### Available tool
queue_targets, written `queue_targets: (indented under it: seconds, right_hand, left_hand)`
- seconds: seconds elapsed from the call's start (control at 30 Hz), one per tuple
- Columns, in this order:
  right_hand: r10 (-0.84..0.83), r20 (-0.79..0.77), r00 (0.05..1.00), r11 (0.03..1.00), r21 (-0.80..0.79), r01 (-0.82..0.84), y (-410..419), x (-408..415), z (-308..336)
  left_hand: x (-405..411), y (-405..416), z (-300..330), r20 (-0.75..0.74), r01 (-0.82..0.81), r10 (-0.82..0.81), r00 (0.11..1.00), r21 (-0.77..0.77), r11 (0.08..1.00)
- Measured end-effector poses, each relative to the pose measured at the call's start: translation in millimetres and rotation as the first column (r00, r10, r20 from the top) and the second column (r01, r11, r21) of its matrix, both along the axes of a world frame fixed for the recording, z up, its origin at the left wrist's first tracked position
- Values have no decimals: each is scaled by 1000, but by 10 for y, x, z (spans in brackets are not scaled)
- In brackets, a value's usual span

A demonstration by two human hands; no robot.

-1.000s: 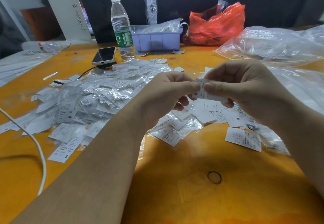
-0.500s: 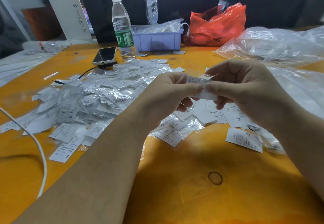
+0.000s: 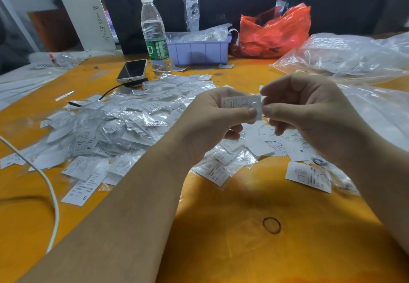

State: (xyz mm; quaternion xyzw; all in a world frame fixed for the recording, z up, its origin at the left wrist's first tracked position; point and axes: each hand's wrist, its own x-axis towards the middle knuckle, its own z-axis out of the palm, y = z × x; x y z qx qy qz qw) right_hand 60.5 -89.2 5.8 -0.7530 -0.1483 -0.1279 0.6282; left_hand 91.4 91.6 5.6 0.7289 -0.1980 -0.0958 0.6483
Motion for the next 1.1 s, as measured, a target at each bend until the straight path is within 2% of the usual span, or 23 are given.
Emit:
queue_targets:
  seconds: [0.2, 0.3, 0.43, 0.6, 0.7, 0.8, 0.9, 0.93, 1.0, 1.1]
  right_hand:
    - [12, -74, 997, 999, -34, -15, 2, 8, -16]
    - [85, -136, 987, 996, 22, -83, -14, 16, 4]
    - [83, -124, 989, 996, -12, -85, -14, 23, 4]
    - [23, -137, 990, 998, -54, -31, -57, 45, 12]
    - [-74, -120, 990, 982, -184, 51, -87, 59, 9]
    - [-168, -79, 983, 866, -488, 109, -109, 73, -28]
    - [-140, -128, 982, 646, -764, -7, -107, 49, -66]
    - [-122, -155, 980, 576, -816, -57, -104, 47, -76]
    - [-109, -167, 980, 511, -855, -89, -91, 51, -90]
    - [-101, -115, 988, 513, -857, -47, -76, 58, -101]
  left_hand:
    - [-3, -6, -8, 4, 37, -37, 999, 12, 999]
    - [5, 8, -1, 2, 49, -49, 999, 23, 999]
    - [-2, 6, 8, -12, 49, -49, 999, 49, 998]
    - [26, 37, 29, -31, -57, 60, 998, 108, 993]
    - [53, 66, 6, 95, -215, 195, 976, 299, 930]
    - [59, 98, -29, 252, -384, 295, 922, 485, 786]
    - [73, 103, -81, 367, -490, 328, 870, 579, 652]
    - [80, 100, -100, 422, -527, 320, 848, 605, 597]
    - [72, 88, -112, 520, -595, 300, 799, 620, 511]
    - [53, 54, -111, 586, -622, 258, 768, 586, 520]
